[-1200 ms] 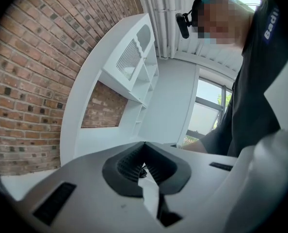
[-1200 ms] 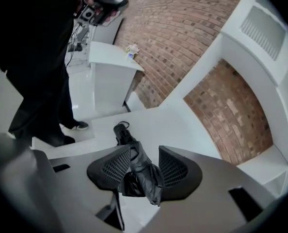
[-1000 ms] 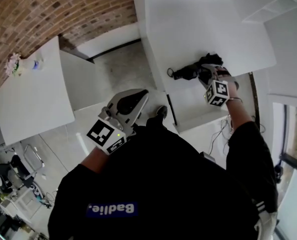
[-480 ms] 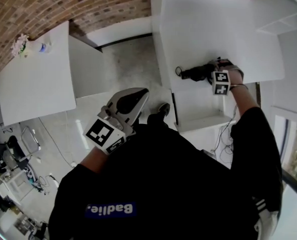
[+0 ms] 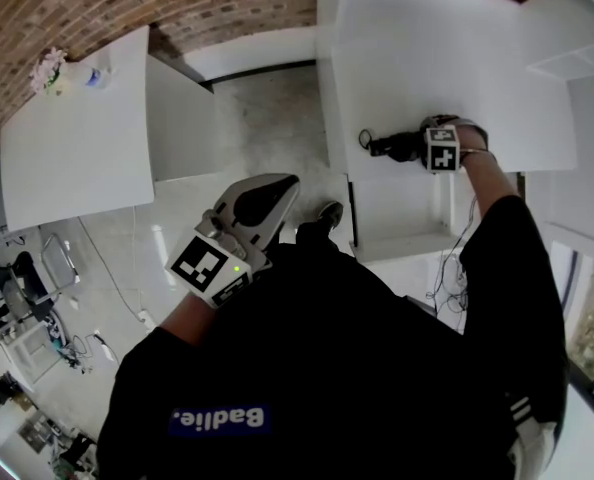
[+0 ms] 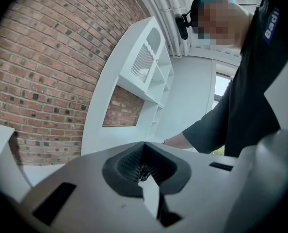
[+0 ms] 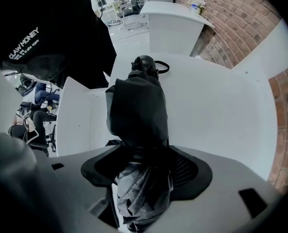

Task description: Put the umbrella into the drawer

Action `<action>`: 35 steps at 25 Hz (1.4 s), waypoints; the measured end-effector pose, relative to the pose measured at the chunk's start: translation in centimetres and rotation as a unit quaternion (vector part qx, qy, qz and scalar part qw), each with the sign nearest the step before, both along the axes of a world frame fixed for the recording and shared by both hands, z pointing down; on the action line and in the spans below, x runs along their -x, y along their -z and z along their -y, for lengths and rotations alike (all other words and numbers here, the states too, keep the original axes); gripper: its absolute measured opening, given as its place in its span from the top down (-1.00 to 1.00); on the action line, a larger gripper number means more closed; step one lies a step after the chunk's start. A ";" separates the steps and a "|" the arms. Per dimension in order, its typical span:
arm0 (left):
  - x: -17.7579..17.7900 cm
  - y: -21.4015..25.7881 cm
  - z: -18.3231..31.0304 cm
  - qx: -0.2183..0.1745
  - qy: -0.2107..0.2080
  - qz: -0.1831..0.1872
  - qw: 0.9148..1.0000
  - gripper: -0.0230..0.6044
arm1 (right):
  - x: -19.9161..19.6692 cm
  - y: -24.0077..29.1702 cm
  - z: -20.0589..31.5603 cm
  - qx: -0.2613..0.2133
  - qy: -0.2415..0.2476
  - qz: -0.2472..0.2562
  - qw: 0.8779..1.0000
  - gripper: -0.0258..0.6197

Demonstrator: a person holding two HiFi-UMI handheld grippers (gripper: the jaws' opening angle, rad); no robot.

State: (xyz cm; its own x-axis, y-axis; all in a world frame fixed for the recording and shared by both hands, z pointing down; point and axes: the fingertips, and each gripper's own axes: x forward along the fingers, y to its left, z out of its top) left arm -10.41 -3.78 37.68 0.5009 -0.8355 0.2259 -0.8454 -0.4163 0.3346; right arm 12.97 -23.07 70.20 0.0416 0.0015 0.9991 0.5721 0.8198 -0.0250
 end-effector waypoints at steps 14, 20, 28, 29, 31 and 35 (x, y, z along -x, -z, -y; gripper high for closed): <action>-2.3 0.8 0.3 -0.016 -0.049 0.005 0.999 0.92 | -1.0 1.2 -1.3 -0.049 -0.059 0.056 0.995 0.03; -3.8 1.6 0.9 -0.029 -0.084 -0.007 0.996 0.92 | -2.9 2.9 -3.4 -0.062 -0.078 0.067 0.993 0.03; -7.4 1.9 1.1 -0.039 -0.163 -0.025 0.986 0.92 | -6.2 5.1 -7.9 -0.077 -0.116 0.075 0.987 0.04; -7.9 2.0 1.0 -0.040 -0.172 -0.027 0.984 0.92 | -6.6 5.3 -8.6 -0.078 -0.122 0.075 0.987 0.04; -8.8 2.1 0.9 -0.041 -0.188 -0.030 0.981 0.92 | -7.5 5.6 -9.9 -0.077 -0.131 0.077 0.985 0.04; -10.0 2.0 1.1 -0.039 -0.213 -0.032 0.976 0.92 | -8.9 5.1 -12.5 -0.066 -0.153 0.079 0.983 0.04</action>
State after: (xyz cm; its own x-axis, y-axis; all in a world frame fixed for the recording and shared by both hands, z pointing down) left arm -0.37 -4.88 35.70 0.8175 -0.5618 0.1269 -0.5685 -0.7518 0.3340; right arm 21.92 -10.59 65.13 -0.0955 -0.1409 0.9854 0.2858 0.9444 0.1628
